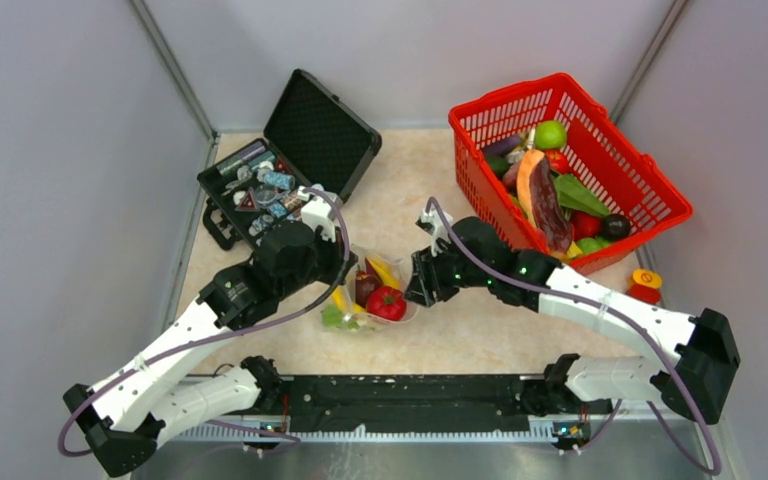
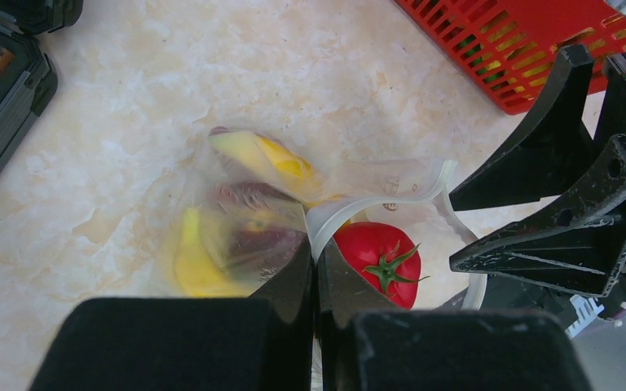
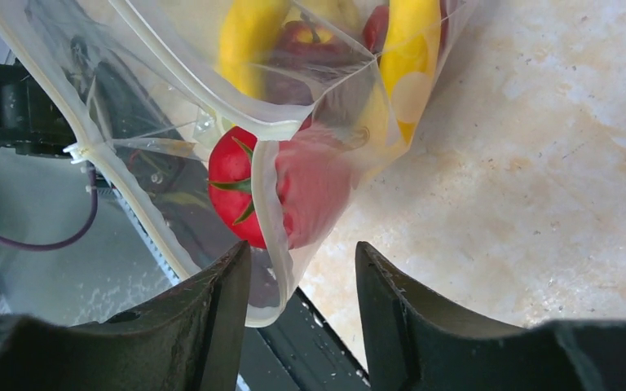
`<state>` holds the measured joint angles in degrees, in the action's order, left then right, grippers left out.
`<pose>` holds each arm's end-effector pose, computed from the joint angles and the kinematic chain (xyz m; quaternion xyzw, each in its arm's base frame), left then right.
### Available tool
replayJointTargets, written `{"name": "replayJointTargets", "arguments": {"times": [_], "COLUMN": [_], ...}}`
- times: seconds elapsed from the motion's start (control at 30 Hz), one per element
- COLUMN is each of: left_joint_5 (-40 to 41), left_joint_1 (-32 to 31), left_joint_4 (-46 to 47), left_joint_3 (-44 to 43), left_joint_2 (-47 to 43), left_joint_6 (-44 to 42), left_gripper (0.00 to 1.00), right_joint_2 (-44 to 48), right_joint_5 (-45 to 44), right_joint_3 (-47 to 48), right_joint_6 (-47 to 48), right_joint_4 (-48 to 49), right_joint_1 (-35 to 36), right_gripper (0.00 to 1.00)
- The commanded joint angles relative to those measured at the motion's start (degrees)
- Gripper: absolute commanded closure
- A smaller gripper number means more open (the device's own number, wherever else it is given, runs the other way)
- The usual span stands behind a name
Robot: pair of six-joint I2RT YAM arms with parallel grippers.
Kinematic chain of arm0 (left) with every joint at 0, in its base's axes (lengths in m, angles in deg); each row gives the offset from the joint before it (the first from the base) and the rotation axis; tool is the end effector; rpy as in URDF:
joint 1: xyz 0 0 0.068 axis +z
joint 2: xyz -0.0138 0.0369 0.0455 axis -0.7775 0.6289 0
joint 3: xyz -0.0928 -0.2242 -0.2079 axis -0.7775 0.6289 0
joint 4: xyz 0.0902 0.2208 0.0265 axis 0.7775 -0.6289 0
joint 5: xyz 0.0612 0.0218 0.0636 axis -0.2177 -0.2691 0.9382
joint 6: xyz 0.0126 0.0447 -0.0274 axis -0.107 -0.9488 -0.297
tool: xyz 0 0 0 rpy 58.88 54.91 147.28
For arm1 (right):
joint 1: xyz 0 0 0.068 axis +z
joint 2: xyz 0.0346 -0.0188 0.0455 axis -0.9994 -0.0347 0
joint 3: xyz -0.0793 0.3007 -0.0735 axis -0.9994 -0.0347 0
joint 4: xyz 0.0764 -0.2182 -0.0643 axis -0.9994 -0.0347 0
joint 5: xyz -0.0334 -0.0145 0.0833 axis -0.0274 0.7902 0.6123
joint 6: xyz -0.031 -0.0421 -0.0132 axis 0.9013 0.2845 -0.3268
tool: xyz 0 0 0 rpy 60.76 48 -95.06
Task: Place the food in the zip-top bag and seal the zipper
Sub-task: Adjust the zipper food storage bag at the center of the board.
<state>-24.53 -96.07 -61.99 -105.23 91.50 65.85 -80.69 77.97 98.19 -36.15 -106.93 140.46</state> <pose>0.0950 -0.0895 0.3801 0.1274 0.8468 -0.2525 0.4505 0.1250 0.1750 0.3401 -0.2602 0.8529 0.3512 0.2854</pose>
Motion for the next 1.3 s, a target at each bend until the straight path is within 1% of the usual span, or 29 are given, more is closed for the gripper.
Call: {"name": "replayJointTargets", "arguments": {"times": [0.0,0.03,0.1,0.13,0.17,0.2,0.27,0.3,0.4,0.5,0.57,0.63,0.7,0.8,0.93,1.0,1.07,1.13,1.27], "left_joint_5": [0.31,0.31,0.52,0.63,0.79,0.87,0.73,0.39,-1.73,-7.86,-13.66,-18.87,-22.14,-19.61,-9.84,-7.01,-6.96,-7.17,-6.90], "left_joint_1": [0.04,0.01,0.04,0.04,0.04,-0.03,0.04,0.04,-0.03,0.03,0.01,-0.01,0.03,0.03,0.01,0.02,0.03,0.02,0.02], "left_joint_4": [4.13,4.06,3.89,3.78,3.79,3.87,3.88,3.87,3.74,4.06,4.44,4.66,4.68,3.83,1.23,-0.06,-1.30,-2.27,-2.59], "left_joint_3": [-1.05,-1.07,-1.05,-0.97,-0.84,-0.84,-0.85,-0.96,-1.29,-1.85,-2.63,-3.56,-4.52,-5.38,-5.82,-5.80,-5.96,-6.13,-5.25], "left_joint_2": [-0.16,-0.18,-0.32,-0.39,-0.49,-0.53,-0.43,-0.37,-0.23,-0.07,0.38,1.12,1.68,1.36,-0.82,-1.50,-1.43,-0.87,-0.92], "left_joint_6": [0.34,0.34,0.34,0.40,0.42,0.42,0.47,0.41,-0.06,-1.15,-1.76,-2.01,-1.67,-0.18,1.46,1.56,1.28,1.33,2.47], "left_gripper": [1.00,1.00,1.00,1.00,1.00,1.00,1.00,1.00,1.00,1.00,1.00,0.99,1.00,1.00,0.99,0.97,0.96,0.96,0.92], "right_joint_2": [-0.52,-0.62,-0.71,-0.69,-0.68,-0.69,-0.15,0.35,2.52,4.44,4.31,2.55,-0.12,-1.53,-0.32,-1.36,-3.77,-5.83,-6.71], "right_joint_5": [-4.83,-5.91,-7.87,-8.29,-8.55,-8.78,-9.59,-10.48,-15.93,-19.12,-19.33,-18.19,-16.21,-13.27,-6.18,-3.11,-2.41,-3.91,-4.02], "right_joint_3": [0.96,0.91,0.77,0.69,0.76,0.85,1.30,1.50,2.09,2.73,4.13,7.66,11.10,13.84,14.43,16.31,19.23,21.15,19.41], "right_joint_6": [-0.03,0.20,0.76,0.84,0.92,0.83,0.82,0.79,0.76,1.98,3.57,5.31,6.33,6.37,6.52,8.18,10.43,10.96,10.99], "right_joint_4": [2.81,2.83,2.79,3.00,3.22,3.45,4.62,5.46,8.82,13.11,14.83,14.23,13.09,14.60,20.67,19.61,14.01,10.74,12.20], "right_joint_1": [1.83,2.18,2.71,2.74,2.85,2.84,2.87,2.88,2.84,2.89,2.87,2.84,2.84,2.85,2.87,2.70,2.58,2.60,2.54], "right_gripper": [0.54,0.62,0.71,0.80,0.87,0.89,0.97,1.00,1.00,1.00,1.00,1.00,1.00,1.00,1.00,1.00,1.00,1.00,1.00]}}
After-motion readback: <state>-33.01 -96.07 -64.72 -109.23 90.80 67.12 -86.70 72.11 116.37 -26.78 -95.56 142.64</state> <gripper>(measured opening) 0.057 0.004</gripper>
